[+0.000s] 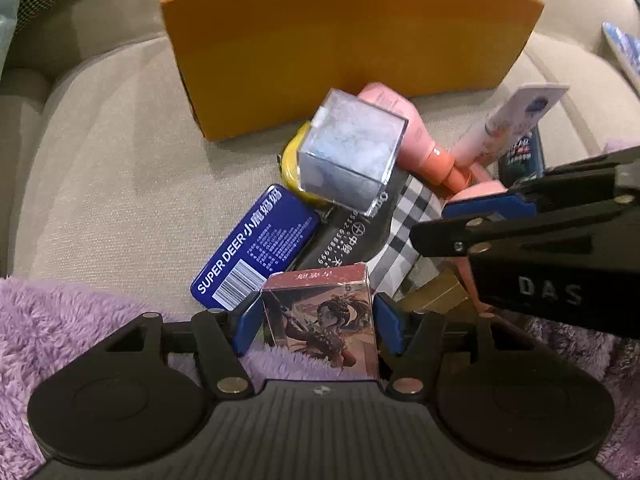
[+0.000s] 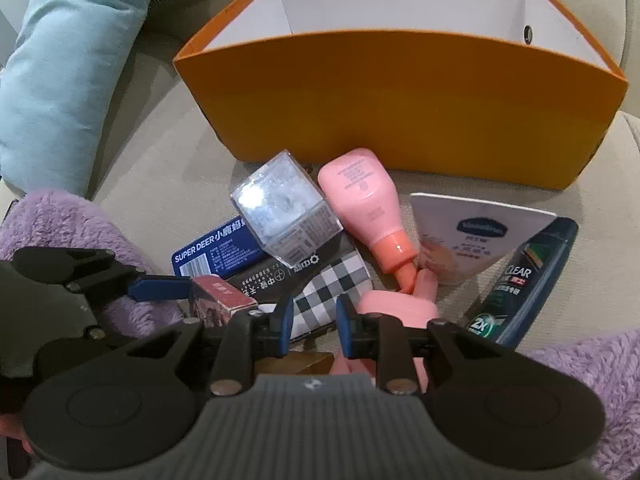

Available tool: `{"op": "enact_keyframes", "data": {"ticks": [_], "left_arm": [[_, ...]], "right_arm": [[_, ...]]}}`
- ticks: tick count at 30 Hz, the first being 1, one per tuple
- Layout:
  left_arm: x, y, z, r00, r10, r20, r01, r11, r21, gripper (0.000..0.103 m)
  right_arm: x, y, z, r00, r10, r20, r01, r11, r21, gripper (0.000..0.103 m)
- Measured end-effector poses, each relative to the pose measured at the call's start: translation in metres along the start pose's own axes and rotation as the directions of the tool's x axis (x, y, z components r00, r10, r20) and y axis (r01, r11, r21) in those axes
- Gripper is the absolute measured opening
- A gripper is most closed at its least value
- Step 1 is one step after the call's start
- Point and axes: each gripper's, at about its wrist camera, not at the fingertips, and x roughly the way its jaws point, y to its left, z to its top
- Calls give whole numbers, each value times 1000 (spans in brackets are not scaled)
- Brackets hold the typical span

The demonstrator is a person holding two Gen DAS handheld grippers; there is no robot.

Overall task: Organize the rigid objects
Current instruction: 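Grasp the anime photo-card box upright with the left gripper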

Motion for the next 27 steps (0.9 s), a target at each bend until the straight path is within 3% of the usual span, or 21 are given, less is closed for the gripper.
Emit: {"op": "enact_keyframes", "data": {"ticks": [4,10,13,17,20,27], "left_arm": [[-16,17,0,996,-29,83,34,998,-59,68],[-31,40,12,984,-3,178,27,990,-136,68],[-28,51,12,988,-32,148,53,989,-138,70],[-27,56,12,986,-63,153,88,983,-163,75],[-30,57,10,985,-106,139,127,980,-153,79],[-12,41,12,999,-33,17,33,998,-52,75]], "right_arm": [[-2,-2,4,1000,15,-4,-15,999,47,26],[-7,-12,21,998,41,-48,-32,985,171,32],[0,-13,22,995,56,-87,-36,976,214,42],[18,-13,24,983,96,-156,-46,955,292,41],[24,-7,28,980,72,-184,-13,953,303,41],[46,7,38,970,40,-240,45,940,340,42]]}}
